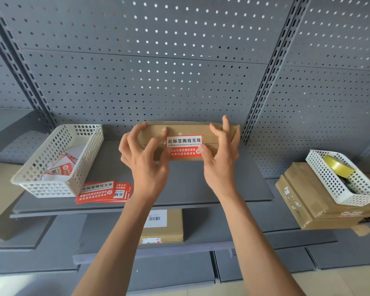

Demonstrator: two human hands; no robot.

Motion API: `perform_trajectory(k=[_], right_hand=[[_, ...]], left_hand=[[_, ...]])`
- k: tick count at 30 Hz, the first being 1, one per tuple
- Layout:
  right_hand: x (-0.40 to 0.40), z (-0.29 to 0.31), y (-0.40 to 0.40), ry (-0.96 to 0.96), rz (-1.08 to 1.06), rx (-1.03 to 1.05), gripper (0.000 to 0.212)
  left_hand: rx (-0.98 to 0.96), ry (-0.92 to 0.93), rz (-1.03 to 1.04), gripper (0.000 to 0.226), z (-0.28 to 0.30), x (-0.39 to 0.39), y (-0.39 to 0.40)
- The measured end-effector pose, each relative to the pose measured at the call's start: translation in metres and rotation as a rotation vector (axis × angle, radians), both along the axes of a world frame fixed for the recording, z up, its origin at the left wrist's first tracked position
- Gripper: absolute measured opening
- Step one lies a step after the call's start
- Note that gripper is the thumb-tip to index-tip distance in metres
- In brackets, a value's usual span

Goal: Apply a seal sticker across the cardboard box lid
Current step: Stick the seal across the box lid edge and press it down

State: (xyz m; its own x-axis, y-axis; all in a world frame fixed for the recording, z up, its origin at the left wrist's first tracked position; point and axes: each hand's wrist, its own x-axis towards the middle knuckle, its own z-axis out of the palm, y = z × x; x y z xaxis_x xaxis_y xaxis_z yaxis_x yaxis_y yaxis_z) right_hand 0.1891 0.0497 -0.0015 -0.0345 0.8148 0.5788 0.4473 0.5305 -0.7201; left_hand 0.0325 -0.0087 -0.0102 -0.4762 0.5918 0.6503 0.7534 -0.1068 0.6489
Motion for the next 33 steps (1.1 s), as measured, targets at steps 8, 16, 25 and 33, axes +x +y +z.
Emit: perform_trajectory(k=[8, 16, 25, 33], right_hand=[[0.015, -0.001, 0.0, -0.066, 0.105, -0.059, 0.062], [0.02, -0.001, 0.001, -0.126, 0.143, -0.066, 0.072], [0.004, 0.001, -0.006, -0.125, 0.027, -0.043, 0.088], [0.002, -0.002, -0.003, -0.095, 0.029, -0.055, 0.086]], left_hand=[[-0.05, 0.064, -0.05, 0.053, -0.003, -0.008, -0.005], [-0.077, 0.071, -0.095, 0.069, 0.0, -0.01, -0.01], [-0.05, 0.036, -0.018, 0.063, 0.0, 0.004, -0.008], [-0.053, 0.035, 0.026, 0.061, -0.002, 0.004, -0.002]])
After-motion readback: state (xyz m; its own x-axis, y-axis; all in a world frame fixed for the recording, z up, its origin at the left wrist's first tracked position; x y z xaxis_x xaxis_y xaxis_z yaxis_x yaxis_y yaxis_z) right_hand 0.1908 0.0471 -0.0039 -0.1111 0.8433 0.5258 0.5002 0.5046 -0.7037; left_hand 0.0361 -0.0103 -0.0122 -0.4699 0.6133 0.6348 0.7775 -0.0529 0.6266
